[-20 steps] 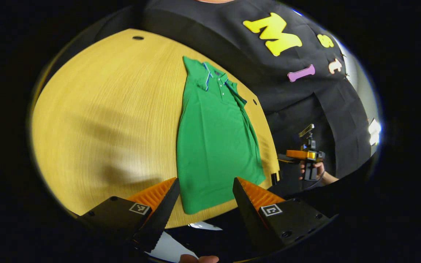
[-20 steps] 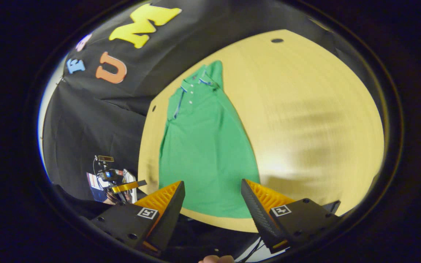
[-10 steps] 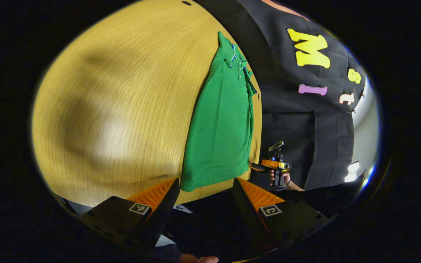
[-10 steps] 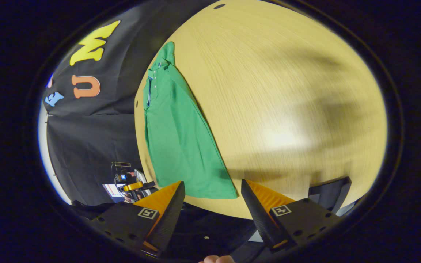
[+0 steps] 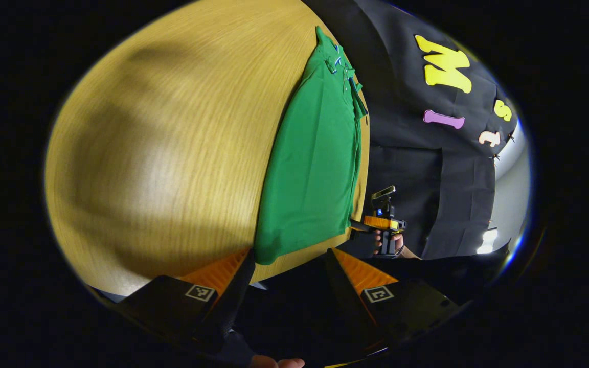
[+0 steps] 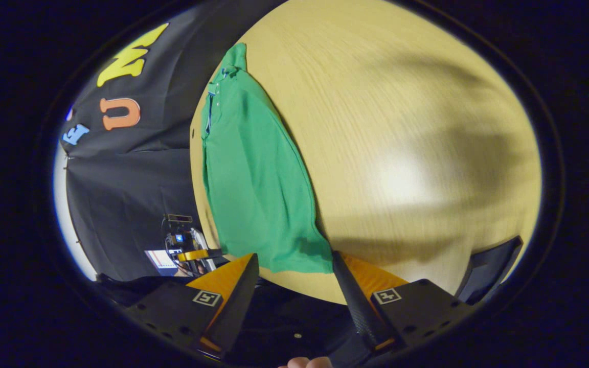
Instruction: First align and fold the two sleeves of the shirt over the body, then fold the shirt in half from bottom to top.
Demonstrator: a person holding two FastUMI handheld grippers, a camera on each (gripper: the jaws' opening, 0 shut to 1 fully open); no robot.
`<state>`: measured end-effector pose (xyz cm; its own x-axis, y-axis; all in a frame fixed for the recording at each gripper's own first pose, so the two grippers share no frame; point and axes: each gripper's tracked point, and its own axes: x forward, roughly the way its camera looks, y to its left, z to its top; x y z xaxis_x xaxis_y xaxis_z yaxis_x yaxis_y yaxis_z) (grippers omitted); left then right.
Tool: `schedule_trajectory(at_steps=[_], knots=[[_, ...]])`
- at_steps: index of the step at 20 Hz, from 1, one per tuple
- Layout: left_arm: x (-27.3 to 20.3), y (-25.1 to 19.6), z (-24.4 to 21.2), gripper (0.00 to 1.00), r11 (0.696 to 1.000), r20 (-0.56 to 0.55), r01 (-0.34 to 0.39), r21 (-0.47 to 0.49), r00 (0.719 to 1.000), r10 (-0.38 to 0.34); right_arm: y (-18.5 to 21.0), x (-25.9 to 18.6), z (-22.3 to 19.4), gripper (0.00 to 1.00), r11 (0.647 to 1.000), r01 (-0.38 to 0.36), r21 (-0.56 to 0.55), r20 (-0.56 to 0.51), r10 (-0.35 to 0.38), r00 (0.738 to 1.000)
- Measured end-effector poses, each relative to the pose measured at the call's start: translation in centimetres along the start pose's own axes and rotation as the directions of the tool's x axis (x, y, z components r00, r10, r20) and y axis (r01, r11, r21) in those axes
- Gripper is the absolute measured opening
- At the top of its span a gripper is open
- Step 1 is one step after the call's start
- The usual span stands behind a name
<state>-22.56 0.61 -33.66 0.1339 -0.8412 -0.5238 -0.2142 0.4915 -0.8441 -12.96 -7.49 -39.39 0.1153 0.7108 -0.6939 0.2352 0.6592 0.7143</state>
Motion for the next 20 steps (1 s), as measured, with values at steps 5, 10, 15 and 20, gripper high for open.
schedule_trajectory(at_steps=[5,10,15,20], knots=[[1.5,-0.8,0.9,0.89,1.0,0.047,0.02,0.007,0.999,-0.02,1.8,1.7,0.3,0.89,0.999,-0.04,0.001,0.012,0.04,0.999],[3.0,-1.7,2.3,0.88,0.999,0.093,0.037,0.001,0.995,-0.037,3.0,3.7,0.7,0.88,1.0,-0.021,-0.007,0.03,0.021,0.999],[3.7,-1.2,2.7,0.78,1.0,0.1,0.005,-0.007,0.995,-0.004,4.4,6.8,1.1,0.65,1.0,-0.006,0.015,0.062,0.005,0.998],[4.7,-0.7,3.9,0.55,0.996,0.134,-0.017,-0.087,0.991,0.029,5.7,8.1,1.7,0.28,0.991,-0.087,0.101,0.092,0.078,0.993]])
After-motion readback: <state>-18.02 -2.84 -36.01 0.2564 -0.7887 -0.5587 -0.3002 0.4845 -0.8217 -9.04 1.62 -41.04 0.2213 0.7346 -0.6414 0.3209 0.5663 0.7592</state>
